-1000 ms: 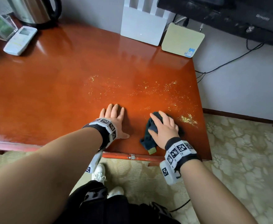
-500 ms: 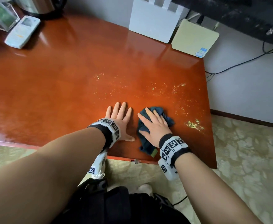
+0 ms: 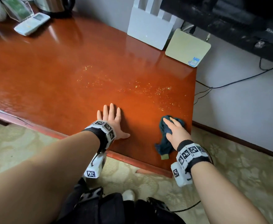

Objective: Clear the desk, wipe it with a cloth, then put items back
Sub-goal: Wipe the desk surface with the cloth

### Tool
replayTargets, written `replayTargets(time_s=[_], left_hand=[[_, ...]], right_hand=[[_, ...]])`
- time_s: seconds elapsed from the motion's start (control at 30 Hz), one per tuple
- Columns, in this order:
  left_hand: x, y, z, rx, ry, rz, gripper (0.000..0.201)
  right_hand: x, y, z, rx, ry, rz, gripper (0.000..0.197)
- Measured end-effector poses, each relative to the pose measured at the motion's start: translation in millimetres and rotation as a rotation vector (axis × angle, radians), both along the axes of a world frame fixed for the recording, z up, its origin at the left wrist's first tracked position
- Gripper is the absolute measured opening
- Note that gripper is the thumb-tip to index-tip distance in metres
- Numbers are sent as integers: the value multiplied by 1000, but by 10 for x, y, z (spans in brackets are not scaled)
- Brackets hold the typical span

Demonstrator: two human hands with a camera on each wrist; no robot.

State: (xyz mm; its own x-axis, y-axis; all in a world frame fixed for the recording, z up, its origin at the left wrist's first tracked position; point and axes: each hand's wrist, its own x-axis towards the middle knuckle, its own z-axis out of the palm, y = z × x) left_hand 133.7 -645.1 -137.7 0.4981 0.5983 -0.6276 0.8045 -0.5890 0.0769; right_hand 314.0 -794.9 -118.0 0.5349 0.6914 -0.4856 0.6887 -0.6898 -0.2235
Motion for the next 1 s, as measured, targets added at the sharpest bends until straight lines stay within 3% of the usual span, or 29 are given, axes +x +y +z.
replayTargets(time_s=[0.13,0.23,0.3,0.53,0.67,0.8,0.87,1.0], left_hand=[[89,-303,-54,13,-2,62,118],[105,-336,-82,27,11,82,118],[118,-329,-92,24,27,90,118],[171,-306,-74,-4,73,112,120],[172,-307,-67,-1,74,108,120],[191,-298,-51,-12,102,103,120],[201,-292,-49,-10,113,101,120],[200,-282,-46,-17,117,101,120]], right_hand=[[-133,256,33,149,39,206,57],[-274,334,-95,93,5,404,54],[-225,262,-190,78,-41,397,53],[459,-255,-196,83,-53,54,54],[873,-645,-42,92,-62,-270,53],[1054,-775,191,329,-41,-457,49],[1021,-701,309,524,49,-538,47],[753,-413,433,767,509,-648,28]])
